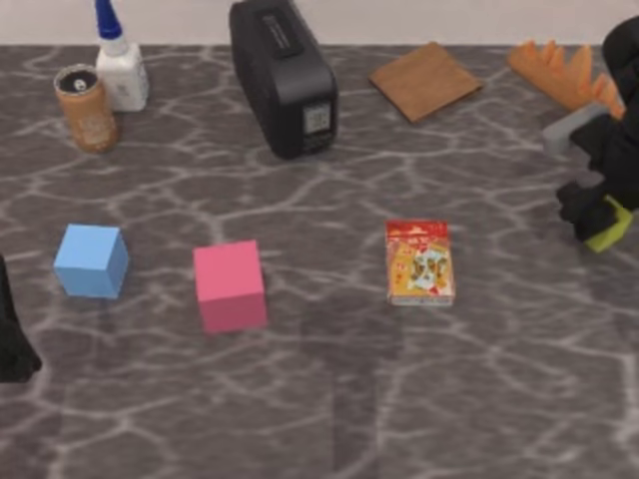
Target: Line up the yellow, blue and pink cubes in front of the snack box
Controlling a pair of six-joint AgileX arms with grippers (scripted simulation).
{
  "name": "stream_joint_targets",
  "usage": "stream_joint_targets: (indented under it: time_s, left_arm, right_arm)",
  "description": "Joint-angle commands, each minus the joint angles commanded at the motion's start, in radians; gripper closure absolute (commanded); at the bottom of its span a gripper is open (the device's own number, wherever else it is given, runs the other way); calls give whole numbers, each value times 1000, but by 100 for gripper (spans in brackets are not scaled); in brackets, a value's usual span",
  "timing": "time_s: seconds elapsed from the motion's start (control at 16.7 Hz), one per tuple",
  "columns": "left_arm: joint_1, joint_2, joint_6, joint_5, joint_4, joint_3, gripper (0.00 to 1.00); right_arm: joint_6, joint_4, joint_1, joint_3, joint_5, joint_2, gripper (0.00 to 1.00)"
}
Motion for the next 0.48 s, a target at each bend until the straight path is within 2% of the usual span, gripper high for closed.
stream_joint_targets:
  time_s: [0.06, 0.12, 0.48]
  left_arm:
    - [0, 0, 0, 0, 0, 0, 0]
    - [0, 0, 0, 0, 0, 0, 0]
    - [0, 0, 0, 0, 0, 0, 0]
  right_arm:
    - [0, 0, 0, 0, 0, 0, 98]
    - [0, 0, 0, 0, 0, 0, 100]
    - [0, 0, 0, 0, 0, 0, 100]
